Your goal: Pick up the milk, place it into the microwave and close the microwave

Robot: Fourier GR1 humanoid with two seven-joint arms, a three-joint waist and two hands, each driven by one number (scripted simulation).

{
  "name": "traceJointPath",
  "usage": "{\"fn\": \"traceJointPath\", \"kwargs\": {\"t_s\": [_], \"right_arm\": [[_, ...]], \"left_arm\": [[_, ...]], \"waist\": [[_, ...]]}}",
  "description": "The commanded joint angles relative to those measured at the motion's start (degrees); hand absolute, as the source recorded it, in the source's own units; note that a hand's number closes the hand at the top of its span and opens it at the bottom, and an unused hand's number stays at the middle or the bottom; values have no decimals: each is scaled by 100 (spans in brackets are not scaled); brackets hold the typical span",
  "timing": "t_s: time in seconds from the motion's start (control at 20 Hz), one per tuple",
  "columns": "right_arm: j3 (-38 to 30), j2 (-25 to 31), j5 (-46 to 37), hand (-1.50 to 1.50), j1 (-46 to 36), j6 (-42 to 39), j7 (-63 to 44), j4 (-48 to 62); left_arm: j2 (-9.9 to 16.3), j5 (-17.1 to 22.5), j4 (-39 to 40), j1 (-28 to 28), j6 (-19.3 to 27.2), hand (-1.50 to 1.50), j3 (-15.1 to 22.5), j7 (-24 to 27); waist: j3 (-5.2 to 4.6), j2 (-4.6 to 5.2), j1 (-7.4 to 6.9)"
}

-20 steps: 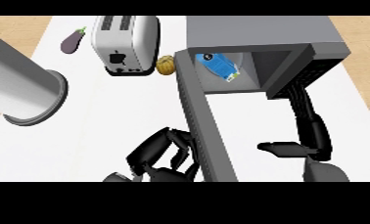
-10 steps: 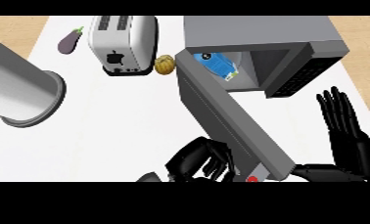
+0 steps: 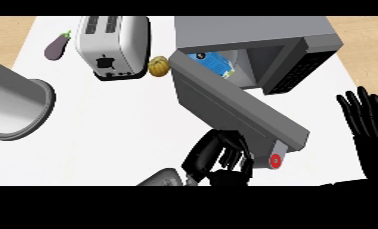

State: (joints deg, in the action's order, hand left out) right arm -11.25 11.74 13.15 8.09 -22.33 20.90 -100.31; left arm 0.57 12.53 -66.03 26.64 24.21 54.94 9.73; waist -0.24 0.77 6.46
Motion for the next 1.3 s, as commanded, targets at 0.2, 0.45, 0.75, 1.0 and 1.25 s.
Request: {"fn": "traceJointPath", "kwargs": {"t_s": [0.2, 0.45, 0.75, 1.0, 1.25], "right_arm": [[294, 298, 579, -150, -188, -578, -525, -666], [315, 486, 872, -150, -259, -818, -698, -722], [284, 541, 1296, -150, -257, -882, -882, -940], [325, 618, 1524, -150, -356, -903, -1075, -1007], [222, 788, 1760, -150, -455, -952, -1196, -1087]], "left_arm": [[-55, 985, 332, 1047, 711, 150, -113, 396], [-56, 1447, 587, 1562, 1066, 150, -222, 458], [-57, 1954, 1269, 2054, 1217, 150, -570, 447], [-57, 2577, 1195, 2320, 1354, 150, -1111, 828], [-58, 2941, 1517, 2595, 1275, 150, -1379, 1096]], "waist": [[-14, 65, 344], [-4, 130, 569], [0, 203, 828], [-26, 274, 920], [-16, 341, 1117]]}}
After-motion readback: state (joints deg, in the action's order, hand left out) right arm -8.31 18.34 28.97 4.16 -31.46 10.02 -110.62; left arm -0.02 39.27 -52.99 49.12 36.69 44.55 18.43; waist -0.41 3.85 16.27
